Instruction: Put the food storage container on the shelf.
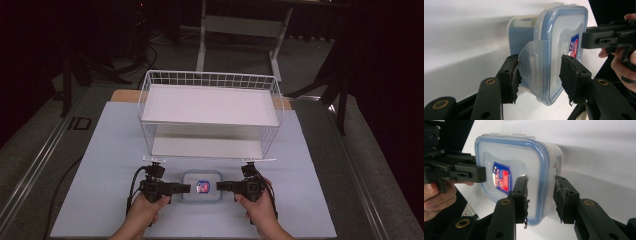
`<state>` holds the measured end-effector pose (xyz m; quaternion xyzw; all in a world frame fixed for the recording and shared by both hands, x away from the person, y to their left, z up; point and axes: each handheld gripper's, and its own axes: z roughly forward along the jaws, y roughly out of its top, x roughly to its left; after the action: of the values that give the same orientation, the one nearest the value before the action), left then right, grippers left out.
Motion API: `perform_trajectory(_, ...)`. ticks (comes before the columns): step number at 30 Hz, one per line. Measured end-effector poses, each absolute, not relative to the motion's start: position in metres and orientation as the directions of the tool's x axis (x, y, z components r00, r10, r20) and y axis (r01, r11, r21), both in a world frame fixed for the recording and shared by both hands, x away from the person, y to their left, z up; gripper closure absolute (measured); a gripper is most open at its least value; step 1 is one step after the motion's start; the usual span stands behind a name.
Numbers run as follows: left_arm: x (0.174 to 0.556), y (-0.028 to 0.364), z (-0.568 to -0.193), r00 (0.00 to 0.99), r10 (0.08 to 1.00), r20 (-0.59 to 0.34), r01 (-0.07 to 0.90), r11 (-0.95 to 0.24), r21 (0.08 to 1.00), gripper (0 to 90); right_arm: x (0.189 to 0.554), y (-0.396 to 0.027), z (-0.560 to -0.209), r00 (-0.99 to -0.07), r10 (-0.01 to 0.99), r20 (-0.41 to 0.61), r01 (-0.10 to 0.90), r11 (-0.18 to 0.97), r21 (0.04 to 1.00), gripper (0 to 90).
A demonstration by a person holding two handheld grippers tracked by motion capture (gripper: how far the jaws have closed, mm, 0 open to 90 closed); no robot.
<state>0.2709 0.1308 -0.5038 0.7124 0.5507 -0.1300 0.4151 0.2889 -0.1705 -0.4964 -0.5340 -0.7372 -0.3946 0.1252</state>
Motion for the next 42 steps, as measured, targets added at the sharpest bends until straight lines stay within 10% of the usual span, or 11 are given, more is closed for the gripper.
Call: perform_trajectory(42, 0.357, 0.114, -0.505, 0.437, 0.688, -0.579, 0.795, 0.005, 0.606, 49.9, 0.360, -0.176, -0.483, -0.402, 0.780, 0.480, 0.799, 0.043, 0.600, 69.3)
